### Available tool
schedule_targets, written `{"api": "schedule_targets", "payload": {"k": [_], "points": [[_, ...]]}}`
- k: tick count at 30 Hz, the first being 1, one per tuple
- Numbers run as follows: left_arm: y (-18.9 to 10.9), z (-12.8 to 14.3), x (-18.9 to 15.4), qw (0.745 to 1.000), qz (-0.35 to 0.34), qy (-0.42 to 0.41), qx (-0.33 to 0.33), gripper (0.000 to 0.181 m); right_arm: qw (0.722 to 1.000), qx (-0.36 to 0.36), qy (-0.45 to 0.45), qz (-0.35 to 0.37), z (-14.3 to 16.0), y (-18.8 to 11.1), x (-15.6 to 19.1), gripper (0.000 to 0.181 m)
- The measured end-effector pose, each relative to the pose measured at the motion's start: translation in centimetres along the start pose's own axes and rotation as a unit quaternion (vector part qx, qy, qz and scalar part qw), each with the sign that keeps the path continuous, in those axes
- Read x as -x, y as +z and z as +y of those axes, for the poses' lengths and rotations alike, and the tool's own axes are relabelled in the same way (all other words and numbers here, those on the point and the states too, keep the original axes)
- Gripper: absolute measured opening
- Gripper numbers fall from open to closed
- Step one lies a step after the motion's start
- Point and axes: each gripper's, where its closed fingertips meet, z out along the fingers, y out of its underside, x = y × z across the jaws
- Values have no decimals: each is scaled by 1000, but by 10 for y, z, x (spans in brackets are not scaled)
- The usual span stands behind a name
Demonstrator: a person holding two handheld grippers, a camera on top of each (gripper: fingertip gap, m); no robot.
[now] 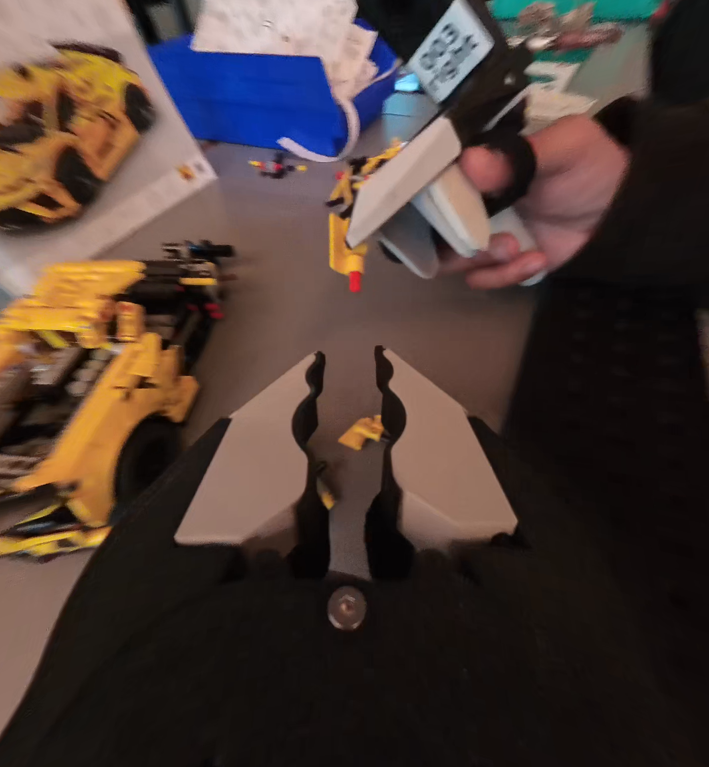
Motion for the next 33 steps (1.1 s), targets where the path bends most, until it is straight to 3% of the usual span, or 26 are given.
{"api": "schedule_targets", "payload": {"k": [6,13,15,21,26,33], "points": [[5,6,6,988,-92,122,33,19,998,14,-43,45,5,12,-4,6],[3,1,12,985,-118,124,23,15,993,35,-60,94,14,27,-13,6],[1,-2,14,983,-127,128,16,5,994,27,-55,87,13,28,-11,6],[-1,-1,14,978,-136,156,22,3,996,24,-36,76,12,28,-9,6],[-7,-12,13,971,-160,178,2,3,1000,-6,27,13,4,26,1,6],[-8,-18,9,965,-171,196,-10,3,1000,-2,26,-9,1,22,5,5]]}}
